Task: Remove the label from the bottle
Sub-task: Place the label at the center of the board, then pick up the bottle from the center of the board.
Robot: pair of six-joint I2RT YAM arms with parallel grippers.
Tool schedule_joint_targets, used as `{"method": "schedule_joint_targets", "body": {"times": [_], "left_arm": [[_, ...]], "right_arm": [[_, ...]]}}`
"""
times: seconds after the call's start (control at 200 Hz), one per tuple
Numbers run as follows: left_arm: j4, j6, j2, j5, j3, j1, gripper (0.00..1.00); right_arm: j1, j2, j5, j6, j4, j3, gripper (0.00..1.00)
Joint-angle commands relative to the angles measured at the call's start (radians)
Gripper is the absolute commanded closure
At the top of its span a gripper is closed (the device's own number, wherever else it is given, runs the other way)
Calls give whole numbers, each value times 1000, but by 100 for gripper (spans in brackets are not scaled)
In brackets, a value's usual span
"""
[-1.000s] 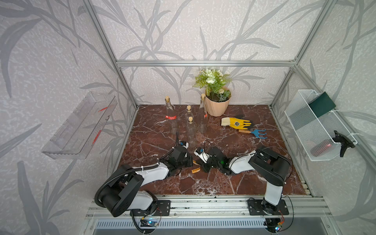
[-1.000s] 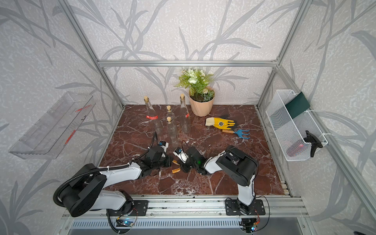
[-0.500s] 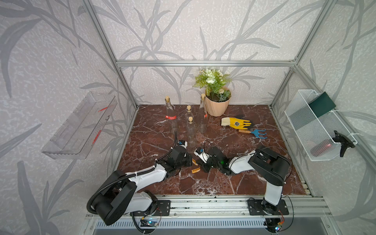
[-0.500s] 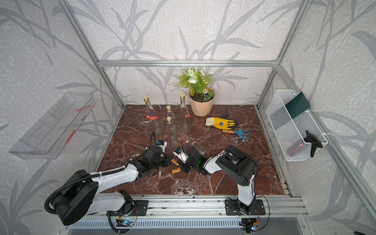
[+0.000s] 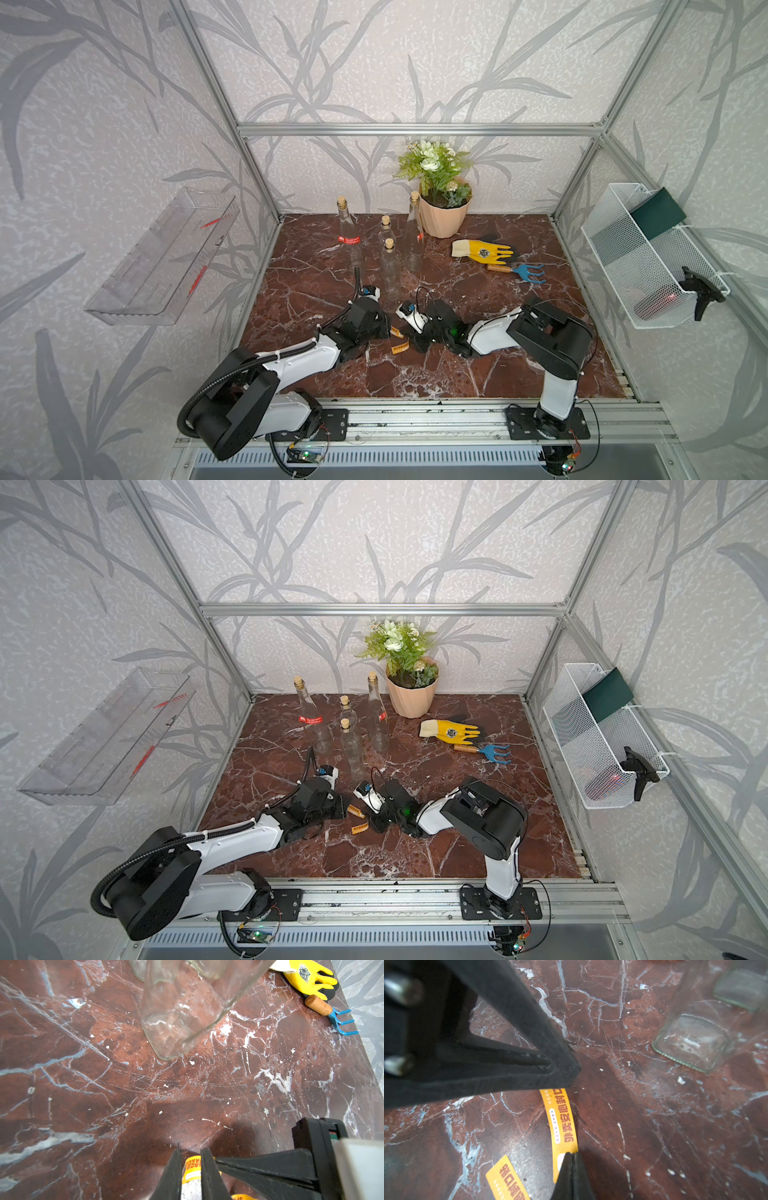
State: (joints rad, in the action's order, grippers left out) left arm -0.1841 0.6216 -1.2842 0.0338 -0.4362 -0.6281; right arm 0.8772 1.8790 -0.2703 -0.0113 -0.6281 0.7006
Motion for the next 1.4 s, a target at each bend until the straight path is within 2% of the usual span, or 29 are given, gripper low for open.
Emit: {"method": "schedule_joint_targets", "body": {"times": [0.0, 0.455, 0.57, 0.87, 1.015, 1.205, 1.395], "left_arm": [[45, 6, 11, -55, -10, 2, 79], [141, -28, 96, -157, -45, 4, 72], [163, -42, 136, -171, -55, 4, 71], [290, -163, 273, -134, -138, 8, 67], [325, -203, 315, -95, -186, 12, 66], [353, -266, 319, -57, -267, 25, 61], [361, -301, 283, -5, -362, 80, 57]], "right_arm": [[-4, -6, -3, 5, 11, 6, 100], [-9, -90, 2, 7, 45, 24, 100], [-18, -165, 9, 10, 90, 25, 94], [-49, -459, 81, 95, 314, 31, 92], [-91, -552, 97, 141, 435, 84, 88], [-175, -554, 21, 170, 526, 214, 75], [-246, -481, -46, 184, 535, 345, 71]]}}
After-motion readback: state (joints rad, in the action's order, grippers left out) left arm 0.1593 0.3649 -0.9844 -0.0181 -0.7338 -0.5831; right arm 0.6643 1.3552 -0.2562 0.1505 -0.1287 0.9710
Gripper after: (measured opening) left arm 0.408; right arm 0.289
